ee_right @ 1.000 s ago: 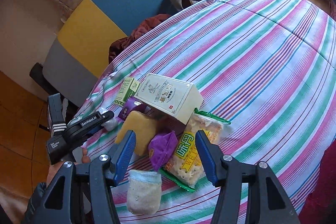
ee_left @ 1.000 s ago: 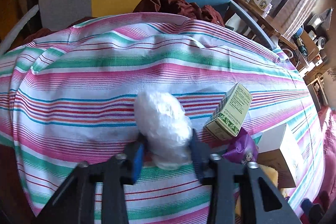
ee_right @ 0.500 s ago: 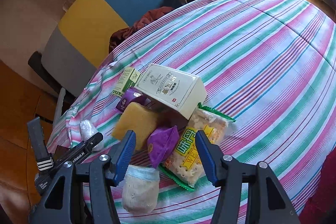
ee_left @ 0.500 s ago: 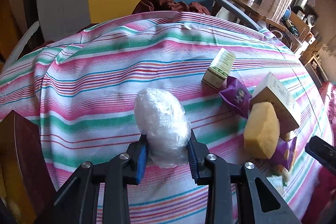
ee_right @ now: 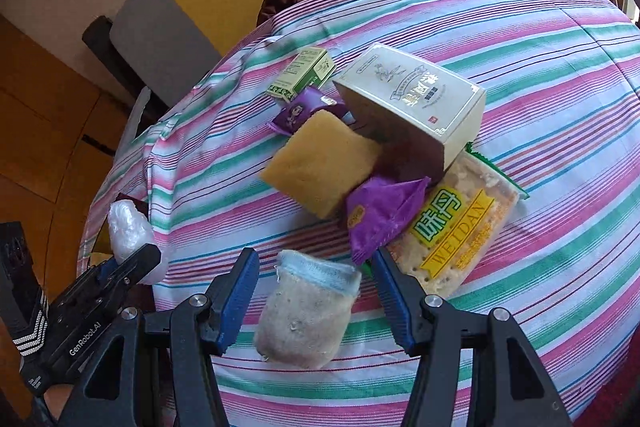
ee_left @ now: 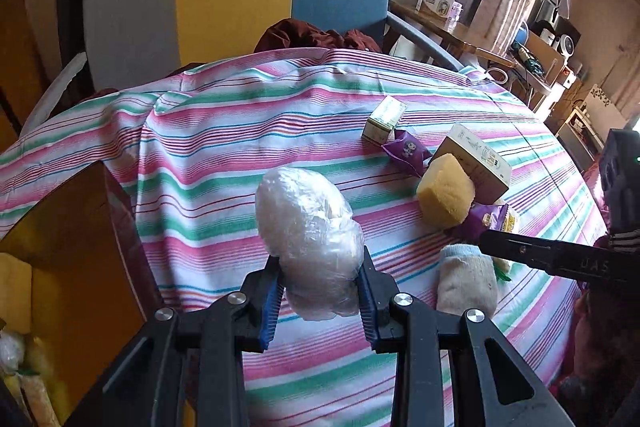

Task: Organize objects
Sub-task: 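Carry the white ball with the left gripper while the right gripper grasps the knitted sock, then lower the white wrapped ball into the tray and open the left gripper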

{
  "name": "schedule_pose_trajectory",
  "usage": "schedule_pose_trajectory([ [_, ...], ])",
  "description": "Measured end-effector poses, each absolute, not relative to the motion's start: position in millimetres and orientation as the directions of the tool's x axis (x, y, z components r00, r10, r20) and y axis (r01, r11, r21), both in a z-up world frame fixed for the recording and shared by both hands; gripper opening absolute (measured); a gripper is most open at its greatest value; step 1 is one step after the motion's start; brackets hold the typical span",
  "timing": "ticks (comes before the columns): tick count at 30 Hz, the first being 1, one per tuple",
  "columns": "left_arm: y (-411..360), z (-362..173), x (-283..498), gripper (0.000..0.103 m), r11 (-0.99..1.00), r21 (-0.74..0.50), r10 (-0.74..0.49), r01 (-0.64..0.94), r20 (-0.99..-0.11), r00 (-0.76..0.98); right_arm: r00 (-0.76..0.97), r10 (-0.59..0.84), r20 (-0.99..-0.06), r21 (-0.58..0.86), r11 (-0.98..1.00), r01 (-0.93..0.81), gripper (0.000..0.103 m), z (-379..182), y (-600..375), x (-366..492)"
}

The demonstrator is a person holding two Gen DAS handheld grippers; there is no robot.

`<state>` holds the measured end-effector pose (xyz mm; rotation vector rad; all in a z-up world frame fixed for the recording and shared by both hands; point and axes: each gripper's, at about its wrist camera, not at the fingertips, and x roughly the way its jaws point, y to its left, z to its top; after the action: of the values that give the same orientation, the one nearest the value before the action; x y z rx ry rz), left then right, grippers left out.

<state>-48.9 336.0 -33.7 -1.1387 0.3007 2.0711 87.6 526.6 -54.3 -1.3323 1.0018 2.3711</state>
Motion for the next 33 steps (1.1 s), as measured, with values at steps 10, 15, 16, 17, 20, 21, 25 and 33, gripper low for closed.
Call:
schedule_pose_trajectory([
  [10,264.3,-12.1,-44.1,0.034,-0.721,-0.178,0.525,-0.669,-0.772,-0.360,-0.408,-0.171,-0.897,0.371,-0.792,-0.485,0.060,-79.3,506.5,70.7],
  [15,201.3,-8.6,-64.5,0.034,-0.775,-0.204,0.502,-0.599,-0.774,-0.386,-0.410,-0.119,-0.904,0.318,-0.828,-0.461,0.054,-72.9,497.7,69.5],
  [16,187.5,-10.0,-70.8,0.034,-0.789,-0.209,0.492,-0.577,-0.778,-0.391,-0.409,-0.107,-0.906,0.303,-0.839,-0.452,0.053,-71.6,495.0,68.3],
  [17,172.9,-11.5,-78.5,0.034,-0.805,-0.215,0.481,-0.553,-0.782,-0.396,-0.407,-0.096,-0.908,0.288,-0.849,-0.443,0.053,-70.8,492.1,67.2],
  [20,135.6,-17.3,-101.3,0.034,-0.843,-0.237,0.454,-0.482,-0.794,-0.404,-0.403,-0.070,-0.913,0.254,-0.870,-0.424,0.053,-69.4,487.2,64.7],
  [21,127.1,-19.4,-107.6,0.034,-0.846,-0.248,0.454,-0.471,-0.798,-0.396,-0.402,-0.066,-0.913,0.249,-0.872,-0.421,0.053,-69.4,486.7,64.3],
  [25,111.0,-25.5,-126.3,0.034,-0.864,-0.234,0.428,-0.446,-0.808,-0.405,-0.403,-0.059,-0.914,0.241,-0.875,-0.419,0.053,-69.3,485.8,63.8],
  [33,123.3,-58.1,-173.2,0.034,-0.870,-0.195,0.367,-0.453,-0.870,-0.329,-0.402,-0.050,-0.914,0.232,-0.878,-0.419,0.053,-69.5,483.0,61.8],
])
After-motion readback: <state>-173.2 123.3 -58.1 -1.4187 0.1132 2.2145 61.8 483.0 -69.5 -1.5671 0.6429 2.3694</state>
